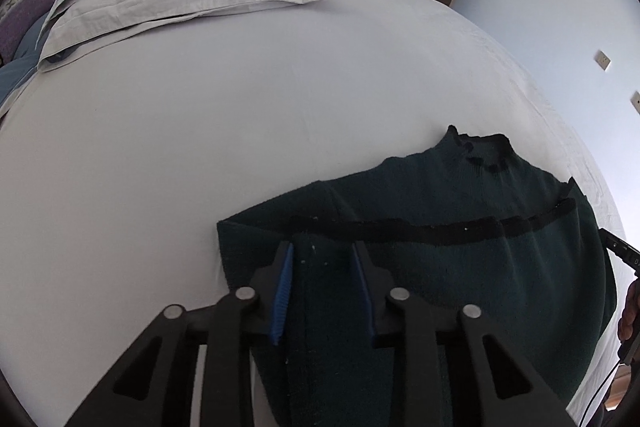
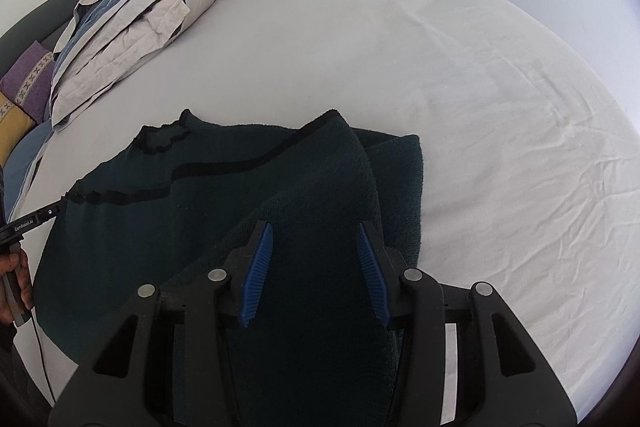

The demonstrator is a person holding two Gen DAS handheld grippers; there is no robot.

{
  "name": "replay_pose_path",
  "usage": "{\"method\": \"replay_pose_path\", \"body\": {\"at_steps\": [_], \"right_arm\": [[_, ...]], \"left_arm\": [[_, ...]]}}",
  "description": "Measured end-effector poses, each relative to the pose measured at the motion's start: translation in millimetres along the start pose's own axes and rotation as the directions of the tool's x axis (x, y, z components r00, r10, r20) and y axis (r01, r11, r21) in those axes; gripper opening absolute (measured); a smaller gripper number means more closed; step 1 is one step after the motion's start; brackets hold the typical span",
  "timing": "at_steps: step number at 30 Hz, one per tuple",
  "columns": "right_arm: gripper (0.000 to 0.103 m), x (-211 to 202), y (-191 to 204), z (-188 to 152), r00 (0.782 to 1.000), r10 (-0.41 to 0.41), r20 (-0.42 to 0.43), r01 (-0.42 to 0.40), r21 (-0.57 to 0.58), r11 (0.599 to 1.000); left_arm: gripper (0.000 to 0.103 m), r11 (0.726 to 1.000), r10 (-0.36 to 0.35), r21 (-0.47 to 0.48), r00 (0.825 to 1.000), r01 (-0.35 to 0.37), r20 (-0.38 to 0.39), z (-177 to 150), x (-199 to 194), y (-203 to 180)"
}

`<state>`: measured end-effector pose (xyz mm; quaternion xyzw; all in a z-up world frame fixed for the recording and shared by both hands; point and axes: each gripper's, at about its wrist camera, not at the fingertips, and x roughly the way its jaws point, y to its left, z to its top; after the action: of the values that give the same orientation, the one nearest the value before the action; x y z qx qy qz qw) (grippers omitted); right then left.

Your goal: Fold small clothes

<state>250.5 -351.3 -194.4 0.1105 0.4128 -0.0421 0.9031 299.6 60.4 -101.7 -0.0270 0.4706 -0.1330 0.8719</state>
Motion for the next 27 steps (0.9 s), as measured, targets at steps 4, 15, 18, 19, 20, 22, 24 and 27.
{"method": "replay_pose_path", "body": {"at_steps": [4, 15, 18, 19, 20, 22, 24, 27], "right_arm": [[0.043, 1.5, 3.0, -2.9, 1.0, -0.019, 0.006, 0.02, -0.028, 0.999], [0.042, 1.0, -3.5, -6.6, 1.0, -0.023, 0.016, 0.023, -0.009, 1.0], [0.042, -3.3, -7.5, -2.7, 0.999, -0.024, 0.034, 0.023, 0.021, 0.999], [0.042, -5.3, -9.4, 0.1, 0.999, -0.03, 0.045, 0.029, 0.036, 0.999], [0.042, -7.8, -11.5, 4.0, 0.998, -0.038, 0.057, 0.035, 0.051, 0.998], [0.042, -12.1, -15.5, 14.0, 0.996, -0.036, 0.078, 0.03, 0.076, 0.997], [0.042, -11.9, -17.8, 27.0, 0.995, -0.041, 0.088, 0.034, 0.08, 0.996], [0.042, -4.0, -21.2, 46.2, 0.995, -0.059, 0.081, 0.053, 0.075, 0.996]], "left_arm": [[0.01, 0.999, 0.025, 0.037, 1.0, -0.026, 0.017, -0.5, -4.2, -7.0], [0.008, 0.994, 0.05, -0.11, 0.977, -0.027, 0.209, 4.7, -48.6, 18.5], [0.008, 0.99, 0.073, -0.132, 0.983, -0.051, 0.169, 5.9, -32.9, 23.7], [0.008, 0.989, 0.086, -0.136, 0.986, -0.066, 0.142, 3.6, -23.0, 24.8], [0.008, 0.987, 0.093, -0.144, 0.988, -0.074, 0.126, -0.9, -14.3, 26.0], [0.008, 0.983, 0.092, -0.171, 0.991, -0.074, 0.101, -10.4, -1.5, 29.7], [0.008, 0.979, 0.089, -0.193, 0.99, -0.067, 0.107, -17.0, 2.1, 31.6], [0.008, 0.979, 0.093, -0.192, 0.989, -0.07, 0.117, -16.2, 0.6, 30.2]]}}
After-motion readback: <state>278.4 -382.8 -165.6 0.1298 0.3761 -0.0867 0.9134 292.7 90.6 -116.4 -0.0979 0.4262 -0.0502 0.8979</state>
